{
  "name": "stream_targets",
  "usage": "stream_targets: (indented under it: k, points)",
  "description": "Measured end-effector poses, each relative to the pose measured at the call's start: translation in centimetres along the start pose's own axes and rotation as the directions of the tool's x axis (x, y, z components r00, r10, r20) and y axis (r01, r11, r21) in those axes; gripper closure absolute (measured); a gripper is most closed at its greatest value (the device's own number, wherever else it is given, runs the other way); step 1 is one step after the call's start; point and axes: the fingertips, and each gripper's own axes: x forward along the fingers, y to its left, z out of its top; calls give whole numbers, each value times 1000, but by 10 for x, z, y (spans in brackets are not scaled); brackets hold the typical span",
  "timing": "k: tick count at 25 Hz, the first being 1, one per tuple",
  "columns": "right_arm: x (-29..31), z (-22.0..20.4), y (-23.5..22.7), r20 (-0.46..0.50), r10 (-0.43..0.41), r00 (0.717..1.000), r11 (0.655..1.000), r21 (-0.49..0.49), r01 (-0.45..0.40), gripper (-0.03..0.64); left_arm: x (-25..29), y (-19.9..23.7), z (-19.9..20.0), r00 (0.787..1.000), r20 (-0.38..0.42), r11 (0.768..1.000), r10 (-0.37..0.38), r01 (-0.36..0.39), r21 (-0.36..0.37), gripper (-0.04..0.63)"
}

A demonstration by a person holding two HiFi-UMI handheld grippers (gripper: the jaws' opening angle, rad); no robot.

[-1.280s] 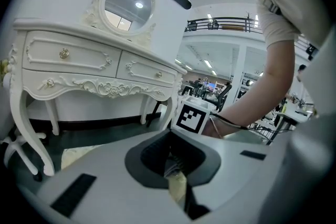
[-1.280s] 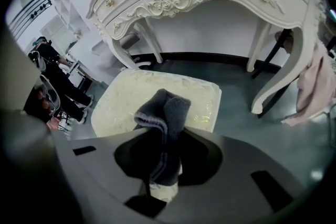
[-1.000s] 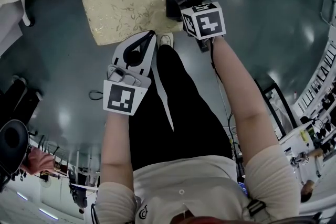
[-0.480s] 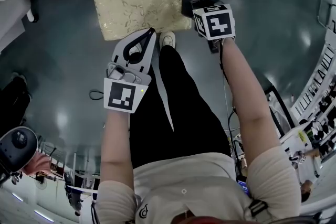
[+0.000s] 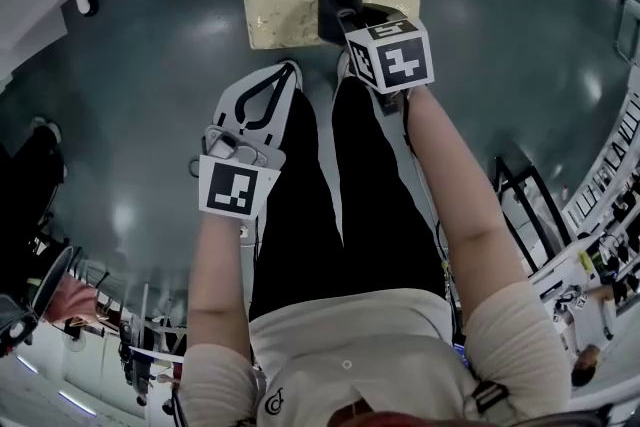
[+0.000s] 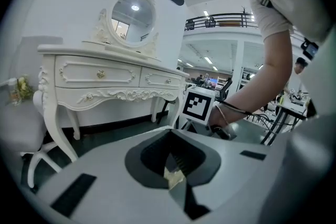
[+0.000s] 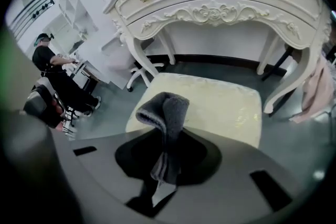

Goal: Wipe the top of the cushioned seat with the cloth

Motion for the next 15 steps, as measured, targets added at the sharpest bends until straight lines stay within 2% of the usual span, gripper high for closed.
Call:
stream_targets:
  k: [2,4,5,9,15]
  points:
    - [10,2,31,1,35,999,999,-3,-35,543,-20,14,-8,999,12,997,44,-43,-61,581]
    - [20,1,58,-10,55,998,998,-22,-55,543,-38,29,-15,993,34,979,114,-107,-174,581]
    - [25,-1,71,-19,63,998,997,-32,-64,543,-46,35,-19,990,38,971,139,-128,-204,581]
    - [51,-8,104,-57,96,994,993,-64,-99,543,-64,52,-30,982,46,959,181,-167,-227,581]
    - [84,-11,130,-87,112,990,988,-97,-120,543,-74,69,-45,979,51,951,195,-176,-253,581]
